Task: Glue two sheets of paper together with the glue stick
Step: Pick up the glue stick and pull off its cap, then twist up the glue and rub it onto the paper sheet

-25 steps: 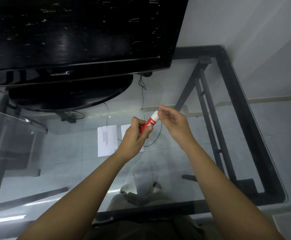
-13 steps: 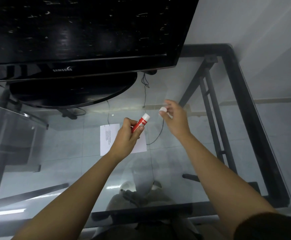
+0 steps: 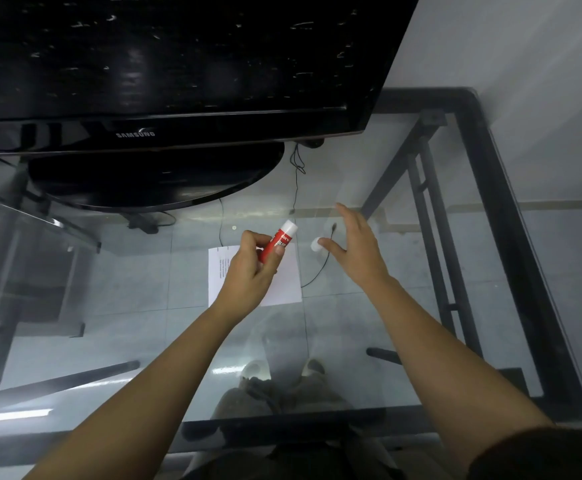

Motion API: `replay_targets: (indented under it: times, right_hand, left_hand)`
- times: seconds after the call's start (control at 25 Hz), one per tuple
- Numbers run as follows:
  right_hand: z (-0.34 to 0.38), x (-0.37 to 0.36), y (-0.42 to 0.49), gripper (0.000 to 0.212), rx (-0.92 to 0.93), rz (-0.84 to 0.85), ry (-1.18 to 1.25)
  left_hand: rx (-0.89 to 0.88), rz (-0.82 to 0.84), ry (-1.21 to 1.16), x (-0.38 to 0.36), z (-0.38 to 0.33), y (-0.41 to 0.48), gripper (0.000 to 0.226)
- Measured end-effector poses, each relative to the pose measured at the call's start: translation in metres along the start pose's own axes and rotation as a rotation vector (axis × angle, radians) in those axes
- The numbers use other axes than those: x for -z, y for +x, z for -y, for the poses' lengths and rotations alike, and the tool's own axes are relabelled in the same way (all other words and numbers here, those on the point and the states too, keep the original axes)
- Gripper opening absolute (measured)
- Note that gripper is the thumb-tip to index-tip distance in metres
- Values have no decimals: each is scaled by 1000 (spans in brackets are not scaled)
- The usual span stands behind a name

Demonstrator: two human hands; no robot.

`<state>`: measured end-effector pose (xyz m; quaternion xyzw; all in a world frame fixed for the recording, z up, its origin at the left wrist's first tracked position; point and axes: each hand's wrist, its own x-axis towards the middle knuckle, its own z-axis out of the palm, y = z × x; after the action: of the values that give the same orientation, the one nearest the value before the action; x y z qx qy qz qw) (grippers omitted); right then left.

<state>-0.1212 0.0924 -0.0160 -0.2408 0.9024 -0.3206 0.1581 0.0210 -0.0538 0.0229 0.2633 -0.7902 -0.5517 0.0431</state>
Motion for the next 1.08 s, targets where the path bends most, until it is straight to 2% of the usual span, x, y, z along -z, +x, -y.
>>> replay_targets:
  times: [0.16, 0.32, 0.48, 0.56, 0.72, 0.8, 0.92, 1.08]
  right_hand:
    - [13, 18, -16, 55, 13, -29, 32]
    - [43, 19, -39, 37, -15, -114, 253]
    - [69, 12, -50, 36, -112, -16, 440]
    - [79, 11, -52, 32, -169, 43, 594]
    - [86, 14, -49, 11, -231, 37, 806]
    - [87, 15, -48, 15, -248, 29, 867]
    - [90, 19, -46, 25, -246, 13, 897]
    - [94, 30, -44, 11, -188, 29, 898]
  left_hand:
    - [9, -8, -108, 8, -4, -5, 12]
    - [52, 17, -278, 11, -8, -10, 17]
    - [130, -41, -594, 7, -16, -7, 8]
    - [134, -62, -605, 7, -16, -7, 5]
    - [48, -34, -537, 9, -15, -11, 12]
    - [33, 13, -607, 10, -14, -11, 8]
    - [131, 59, -722, 13, -17, -8, 15]
    - [294, 140, -891, 21, -28, -5, 15]
